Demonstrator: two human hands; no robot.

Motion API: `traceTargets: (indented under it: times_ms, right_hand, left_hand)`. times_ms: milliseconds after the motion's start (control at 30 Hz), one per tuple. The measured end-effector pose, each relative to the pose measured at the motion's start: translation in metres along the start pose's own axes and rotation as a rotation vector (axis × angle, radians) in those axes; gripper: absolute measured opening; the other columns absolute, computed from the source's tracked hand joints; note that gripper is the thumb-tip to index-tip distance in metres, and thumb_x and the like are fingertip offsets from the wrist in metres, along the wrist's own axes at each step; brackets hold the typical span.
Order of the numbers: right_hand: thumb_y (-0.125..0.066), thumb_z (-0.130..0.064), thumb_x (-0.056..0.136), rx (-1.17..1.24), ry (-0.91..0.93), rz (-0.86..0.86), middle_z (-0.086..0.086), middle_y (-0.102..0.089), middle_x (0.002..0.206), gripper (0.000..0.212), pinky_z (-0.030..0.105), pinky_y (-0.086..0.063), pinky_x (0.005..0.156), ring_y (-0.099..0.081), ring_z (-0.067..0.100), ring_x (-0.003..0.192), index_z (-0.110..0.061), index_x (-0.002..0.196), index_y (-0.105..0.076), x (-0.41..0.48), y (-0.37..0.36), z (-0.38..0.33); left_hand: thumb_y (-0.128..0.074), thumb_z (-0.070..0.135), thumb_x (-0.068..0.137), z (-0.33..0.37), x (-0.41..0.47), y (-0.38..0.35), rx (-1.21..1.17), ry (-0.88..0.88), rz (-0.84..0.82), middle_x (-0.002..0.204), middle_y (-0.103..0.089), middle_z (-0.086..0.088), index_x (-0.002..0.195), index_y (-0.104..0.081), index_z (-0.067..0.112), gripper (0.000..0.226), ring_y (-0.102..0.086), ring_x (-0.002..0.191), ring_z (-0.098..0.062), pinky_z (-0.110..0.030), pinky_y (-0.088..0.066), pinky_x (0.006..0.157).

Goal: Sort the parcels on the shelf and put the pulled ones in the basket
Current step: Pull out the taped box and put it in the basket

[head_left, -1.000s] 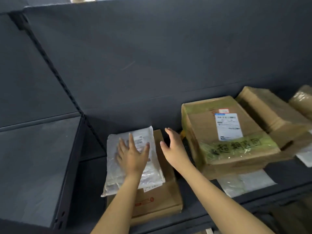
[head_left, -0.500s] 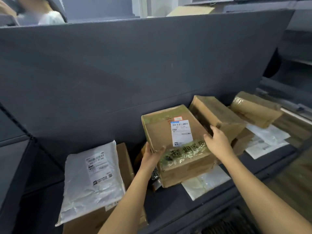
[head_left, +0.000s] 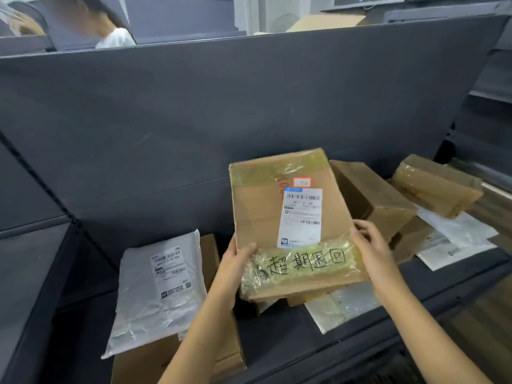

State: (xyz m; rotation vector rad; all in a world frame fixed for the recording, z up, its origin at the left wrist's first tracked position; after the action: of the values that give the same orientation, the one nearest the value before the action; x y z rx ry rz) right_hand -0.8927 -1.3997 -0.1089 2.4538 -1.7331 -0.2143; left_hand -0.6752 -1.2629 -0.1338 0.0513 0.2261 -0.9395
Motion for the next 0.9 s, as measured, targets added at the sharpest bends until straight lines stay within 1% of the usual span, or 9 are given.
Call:
traceTargets:
  times_ms: [100,200,333,467,533,567,700,800,900]
  right_hand:
    - [-0.050,-0.059,0.087,0.213,0.029,-0.131,-0.014,-0.041,0.144,0.032,0.046,-0.038,0.106,-0.045,0.007,0.128,-0.060,0.119,-0.048,-0.011,-0.007,-0.021]
    - [-0.046,-0.063,0.085,0.263,0.148,-0.153,-0.033,-0.029,0.141,0.040,0.043,-0.019,0.117,-0.027,-0.017,0.129,-0.068,0.123,-0.035,-0.018,-0.014,-0.043]
    - [-0.053,-0.077,0.071,0.281,0.221,-0.245,-0.023,-0.042,0.144,0.063,0.051,-0.027,0.114,-0.038,0.007,0.136,-0.063,0.130,-0.036,-0.021,-0.029,-0.049]
    - [-0.050,-0.070,0.076,0.306,0.186,-0.225,-0.021,-0.047,0.141,0.042,0.049,-0.028,0.114,-0.041,0.009,0.134,-0.069,0.118,-0.044,-0.019,-0.032,-0.044]
    - [-0.052,-0.075,0.071,0.327,0.165,-0.208,-0.017,-0.050,0.140,0.054,0.049,-0.030,0.114,-0.044,0.010,0.133,-0.062,0.123,-0.047,-0.016,-0.030,-0.041]
    - [-0.053,-0.077,0.068,0.356,0.130,-0.214,-0.013,-0.052,0.139,0.063,0.050,-0.033,0.112,-0.047,0.013,0.130,-0.055,0.127,-0.048,-0.015,-0.030,-0.037]
    - [-0.034,-0.066,0.087,0.534,-0.175,-0.292,0.007,-0.069,0.117,0.059,0.045,-0.053,0.089,-0.066,0.027,0.106,-0.027,0.118,-0.063,-0.015,-0.040,-0.022]
    - [-0.031,-0.068,0.087,0.545,-0.197,-0.276,0.009,-0.070,0.115,0.063,0.039,-0.060,0.075,-0.069,0.026,0.102,-0.025,0.114,-0.068,-0.014,-0.044,-0.019]
    - [-0.029,-0.067,0.088,0.557,-0.192,-0.276,0.009,-0.070,0.114,0.062,0.042,-0.059,0.077,-0.069,0.025,0.101,-0.026,0.112,-0.068,-0.017,-0.047,-0.022]
  left_hand:
    - [-0.052,0.047,0.079,0.042,-0.026,0.007,0.037,-0.208,-0.053,0.133,-0.056,0.017,0.134,-0.046,0.044,0.056,-0.047,0.128,-0.006,-0.037,-0.034,0.110]
    - [-0.048,0.057,0.077,0.062,-0.038,0.013,0.003,-0.270,-0.069,0.139,-0.047,0.026,0.122,-0.045,0.064,0.046,-0.037,0.136,-0.004,-0.045,-0.027,0.115]
    - [-0.043,0.055,0.083,0.066,-0.042,0.022,0.017,-0.294,-0.053,0.143,-0.042,0.028,0.125,-0.040,0.065,0.043,-0.032,0.138,-0.003,-0.049,-0.023,0.117]
    - [-0.038,0.051,0.087,0.078,-0.057,0.022,0.089,-0.367,-0.032,0.146,-0.035,0.030,0.137,-0.033,0.057,0.051,-0.028,0.139,0.004,-0.043,-0.019,0.119]
    - [-0.035,0.055,0.087,0.091,-0.071,0.015,0.157,-0.452,0.003,0.148,-0.027,0.034,0.141,-0.026,0.055,0.055,-0.021,0.139,0.010,-0.039,-0.018,0.119]
    - [-0.034,0.059,0.084,0.097,-0.080,0.011,0.199,-0.476,0.038,0.148,-0.022,0.037,0.140,-0.022,0.058,0.057,-0.017,0.140,0.011,-0.039,-0.017,0.120]
    - [-0.029,0.070,0.069,0.112,-0.121,-0.014,0.443,-0.485,0.124,0.154,0.005,0.032,0.136,0.001,0.067,0.073,0.011,0.144,0.004,-0.044,-0.002,0.121]
    - [-0.025,0.071,0.064,0.118,-0.139,-0.028,0.568,-0.453,0.105,0.151,0.021,0.031,0.125,0.017,0.075,0.074,0.027,0.141,-0.003,-0.047,0.008,0.119]
    - [-0.028,0.070,0.064,0.120,-0.138,-0.022,0.584,-0.461,0.142,0.153,0.019,0.028,0.127,0.017,0.072,0.078,0.024,0.143,-0.005,-0.050,0.005,0.119]
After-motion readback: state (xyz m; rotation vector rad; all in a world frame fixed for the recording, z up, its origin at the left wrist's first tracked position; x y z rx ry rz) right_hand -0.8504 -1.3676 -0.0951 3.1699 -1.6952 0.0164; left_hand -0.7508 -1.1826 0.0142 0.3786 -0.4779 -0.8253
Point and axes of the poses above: each hand's wrist, its own x-axis towards the middle knuckle, its own y-axis out of the back of the hand, z = x × y, the point moved 6 cm from there along x, towards the middle knuckle
